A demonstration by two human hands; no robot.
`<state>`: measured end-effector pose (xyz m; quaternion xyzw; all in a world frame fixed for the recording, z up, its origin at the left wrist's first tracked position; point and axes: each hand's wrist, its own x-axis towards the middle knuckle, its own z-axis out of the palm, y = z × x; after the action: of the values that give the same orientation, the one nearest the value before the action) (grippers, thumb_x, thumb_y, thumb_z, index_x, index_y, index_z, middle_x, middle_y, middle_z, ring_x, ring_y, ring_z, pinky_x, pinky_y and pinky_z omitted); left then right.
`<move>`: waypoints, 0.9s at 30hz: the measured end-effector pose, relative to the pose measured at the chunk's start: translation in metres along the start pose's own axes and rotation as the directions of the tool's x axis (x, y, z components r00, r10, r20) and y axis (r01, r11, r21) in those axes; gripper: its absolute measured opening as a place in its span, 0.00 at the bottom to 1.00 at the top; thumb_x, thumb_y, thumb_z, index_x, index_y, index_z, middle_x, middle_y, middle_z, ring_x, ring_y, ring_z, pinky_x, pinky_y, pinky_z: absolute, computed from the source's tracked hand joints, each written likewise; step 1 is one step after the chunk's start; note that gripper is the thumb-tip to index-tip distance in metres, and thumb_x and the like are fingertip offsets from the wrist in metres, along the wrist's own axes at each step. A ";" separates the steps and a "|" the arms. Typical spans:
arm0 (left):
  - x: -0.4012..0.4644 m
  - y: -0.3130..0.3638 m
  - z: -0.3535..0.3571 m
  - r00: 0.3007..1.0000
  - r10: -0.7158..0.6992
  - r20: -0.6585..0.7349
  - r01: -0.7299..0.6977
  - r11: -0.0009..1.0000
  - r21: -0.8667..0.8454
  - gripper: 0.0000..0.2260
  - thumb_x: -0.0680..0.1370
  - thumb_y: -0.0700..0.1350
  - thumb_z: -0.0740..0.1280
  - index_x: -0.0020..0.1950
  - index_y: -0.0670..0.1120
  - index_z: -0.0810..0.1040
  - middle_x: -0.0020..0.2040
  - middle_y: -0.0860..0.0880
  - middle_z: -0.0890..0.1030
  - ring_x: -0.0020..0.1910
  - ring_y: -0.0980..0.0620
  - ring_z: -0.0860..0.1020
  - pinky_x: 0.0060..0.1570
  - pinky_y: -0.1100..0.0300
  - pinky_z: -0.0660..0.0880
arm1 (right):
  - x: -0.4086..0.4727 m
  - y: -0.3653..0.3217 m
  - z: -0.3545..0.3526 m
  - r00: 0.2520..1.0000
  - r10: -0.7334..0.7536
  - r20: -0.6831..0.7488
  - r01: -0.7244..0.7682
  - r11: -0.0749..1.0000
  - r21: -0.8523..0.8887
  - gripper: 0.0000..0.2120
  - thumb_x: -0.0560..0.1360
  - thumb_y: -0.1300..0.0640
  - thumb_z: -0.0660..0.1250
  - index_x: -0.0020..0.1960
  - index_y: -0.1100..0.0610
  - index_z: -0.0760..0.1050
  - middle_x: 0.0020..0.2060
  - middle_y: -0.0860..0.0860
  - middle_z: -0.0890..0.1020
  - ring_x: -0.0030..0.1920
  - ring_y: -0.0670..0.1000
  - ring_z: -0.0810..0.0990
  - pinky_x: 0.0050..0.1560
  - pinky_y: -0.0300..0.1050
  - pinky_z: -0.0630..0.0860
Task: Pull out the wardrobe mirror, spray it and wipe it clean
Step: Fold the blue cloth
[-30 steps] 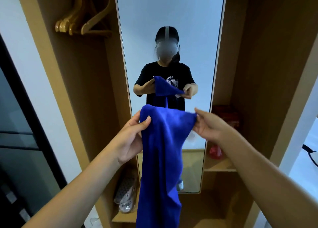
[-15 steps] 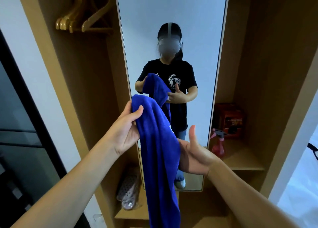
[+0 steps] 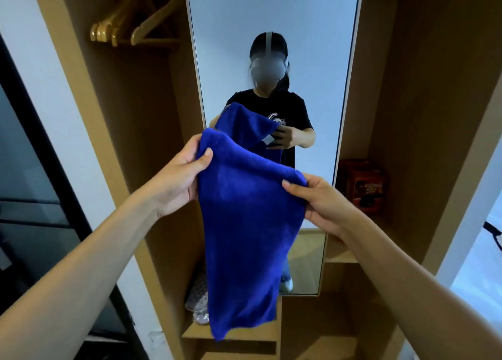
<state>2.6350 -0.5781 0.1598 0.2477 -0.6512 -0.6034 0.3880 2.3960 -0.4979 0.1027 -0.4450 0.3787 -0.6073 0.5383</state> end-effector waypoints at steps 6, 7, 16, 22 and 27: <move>0.004 0.020 0.001 0.996 0.089 -0.019 -0.089 0.996 0.020 0.14 0.83 0.48 0.57 0.68 0.59 0.69 0.64 0.54 0.77 0.58 0.51 0.80 0.45 0.50 0.80 | 0.004 -0.019 0.015 0.990 -0.141 0.020 0.138 0.985 0.105 0.13 0.73 0.62 0.66 0.57 0.60 0.79 0.53 0.56 0.84 0.54 0.52 0.83 0.51 0.44 0.80; 0.005 0.021 0.001 0.995 0.095 -0.020 -0.095 0.995 0.012 0.15 0.83 0.48 0.57 0.69 0.59 0.69 0.64 0.55 0.77 0.58 0.51 0.80 0.46 0.50 0.80 | 0.003 -0.020 0.016 0.987 -0.153 0.039 0.147 0.981 0.128 0.13 0.75 0.61 0.65 0.60 0.59 0.78 0.56 0.56 0.83 0.56 0.52 0.82 0.53 0.44 0.80; 0.013 0.011 0.008 0.996 0.080 -0.037 -0.080 0.997 0.022 0.13 0.83 0.48 0.58 0.67 0.57 0.71 0.63 0.55 0.79 0.58 0.53 0.79 0.49 0.55 0.78 | -0.006 -0.017 0.013 0.983 -0.142 0.115 0.125 0.982 0.141 0.11 0.78 0.65 0.62 0.58 0.54 0.73 0.55 0.57 0.80 0.55 0.55 0.81 0.53 0.48 0.80; 0.028 0.002 0.017 0.959 0.075 -0.273 0.052 0.901 0.430 0.09 0.82 0.50 0.62 0.57 0.48 0.77 0.50 0.49 0.82 0.50 0.51 0.80 0.43 0.58 0.75 | 0.000 -0.017 0.032 0.985 -0.107 0.138 0.073 0.970 0.232 0.20 0.80 0.67 0.60 0.70 0.55 0.69 0.64 0.60 0.78 0.62 0.58 0.78 0.61 0.53 0.77; 0.030 -0.013 0.020 0.941 0.225 -0.254 0.156 0.378 0.912 0.14 0.80 0.54 0.63 0.51 0.44 0.78 0.45 0.50 0.79 0.42 0.51 0.78 0.45 0.53 0.78 | 0.014 -0.014 0.049 0.999 -0.044 -0.031 0.053 0.932 0.357 0.16 0.81 0.67 0.59 0.64 0.54 0.73 0.57 0.56 0.82 0.54 0.53 0.83 0.54 0.50 0.81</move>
<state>2.5998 -0.5921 0.1536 0.5068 -0.8041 -0.0769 0.3013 2.4381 -0.5090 0.1334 -0.3419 0.2568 -0.6841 0.5909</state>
